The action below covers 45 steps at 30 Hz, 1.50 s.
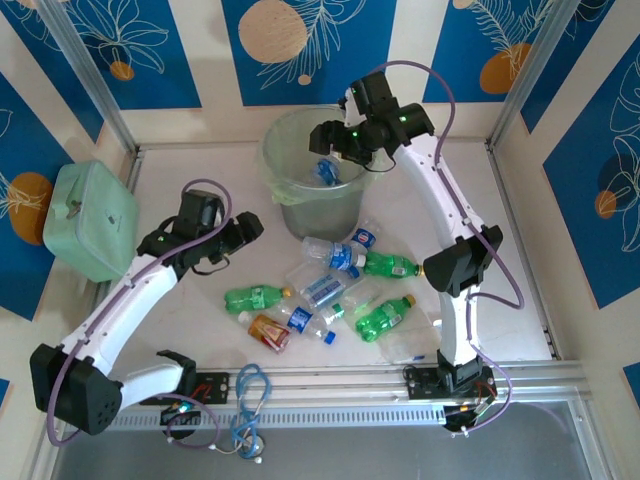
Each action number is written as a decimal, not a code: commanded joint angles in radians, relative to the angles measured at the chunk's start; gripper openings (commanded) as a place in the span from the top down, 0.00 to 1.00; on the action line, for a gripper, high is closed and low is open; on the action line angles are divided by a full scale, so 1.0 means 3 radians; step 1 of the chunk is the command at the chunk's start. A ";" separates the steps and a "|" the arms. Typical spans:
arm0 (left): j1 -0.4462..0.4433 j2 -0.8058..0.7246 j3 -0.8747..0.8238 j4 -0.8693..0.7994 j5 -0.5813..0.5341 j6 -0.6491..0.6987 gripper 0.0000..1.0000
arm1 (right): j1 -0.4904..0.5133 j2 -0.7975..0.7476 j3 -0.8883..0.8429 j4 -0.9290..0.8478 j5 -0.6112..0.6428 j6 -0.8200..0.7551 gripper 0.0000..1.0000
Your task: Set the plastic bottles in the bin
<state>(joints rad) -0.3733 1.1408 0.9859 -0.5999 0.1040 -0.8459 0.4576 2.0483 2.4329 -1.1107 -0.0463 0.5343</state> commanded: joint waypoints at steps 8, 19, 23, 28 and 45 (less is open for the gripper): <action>-0.0042 -0.0010 -0.0535 0.1064 0.0838 -0.0175 0.22 | 0.0063 -0.0697 -0.0353 0.0109 0.0075 0.0034 0.23; -0.0244 0.0490 -0.1085 0.2878 0.1376 -0.0889 0.12 | -0.0129 -0.2499 -0.2730 0.0862 0.0092 0.0345 0.19; -0.0283 0.0815 -0.1238 0.3544 0.1410 -0.1262 0.12 | -0.0325 -0.2906 -0.3360 0.1000 -0.0071 0.0544 0.19; -0.0391 0.1167 -0.1185 0.3925 0.1416 -0.1420 0.12 | -0.0474 -0.3119 -0.3693 0.1071 -0.0175 0.0657 0.19; -0.0516 0.1604 -0.0991 0.3793 0.1388 -0.1258 0.17 | -0.0700 -0.3116 -0.3765 0.1168 -0.0391 0.0682 0.20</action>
<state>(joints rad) -0.5060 1.6028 0.6483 0.5392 0.5049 -1.2655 0.2535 1.1286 1.3128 -0.7723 -0.1291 0.7265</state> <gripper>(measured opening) 0.835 0.805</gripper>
